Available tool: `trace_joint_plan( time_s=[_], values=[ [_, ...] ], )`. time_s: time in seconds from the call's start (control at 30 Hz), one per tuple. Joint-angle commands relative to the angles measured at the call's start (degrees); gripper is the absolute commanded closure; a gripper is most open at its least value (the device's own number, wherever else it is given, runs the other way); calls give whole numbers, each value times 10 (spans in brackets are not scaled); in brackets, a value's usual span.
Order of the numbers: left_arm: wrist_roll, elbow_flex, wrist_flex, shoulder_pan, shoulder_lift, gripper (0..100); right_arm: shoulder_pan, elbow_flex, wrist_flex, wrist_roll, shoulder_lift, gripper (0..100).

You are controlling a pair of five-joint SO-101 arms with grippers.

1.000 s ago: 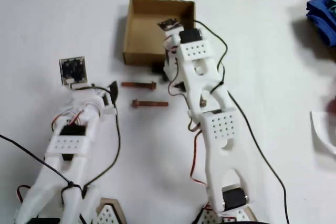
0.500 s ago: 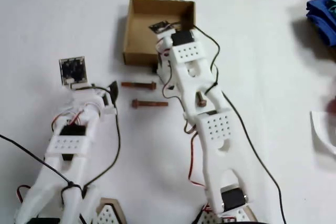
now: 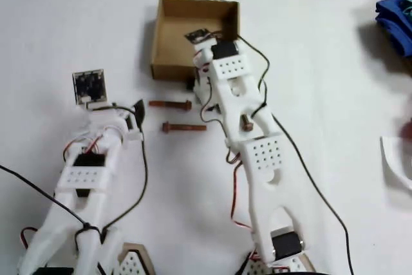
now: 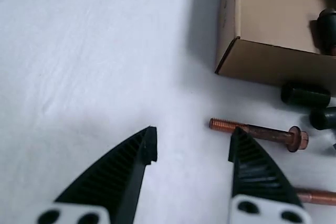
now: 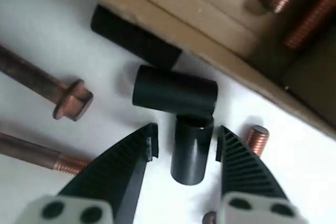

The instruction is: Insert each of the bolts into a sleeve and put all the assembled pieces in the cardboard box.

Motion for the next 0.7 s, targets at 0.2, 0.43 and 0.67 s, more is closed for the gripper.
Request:
trace_joint_plan(
  time_s=[0.2,0.43,0.67],
  values=[
    [1,-5,-8,-1,-18,762,28,-4,-8,4,11,981],
    [1,-5,-8,-1,-18,762,15,-3,-7,4,11,979],
    [1,-5,-8,-1,-18,762,12,-13,8,-3,11,979]
  ],
)
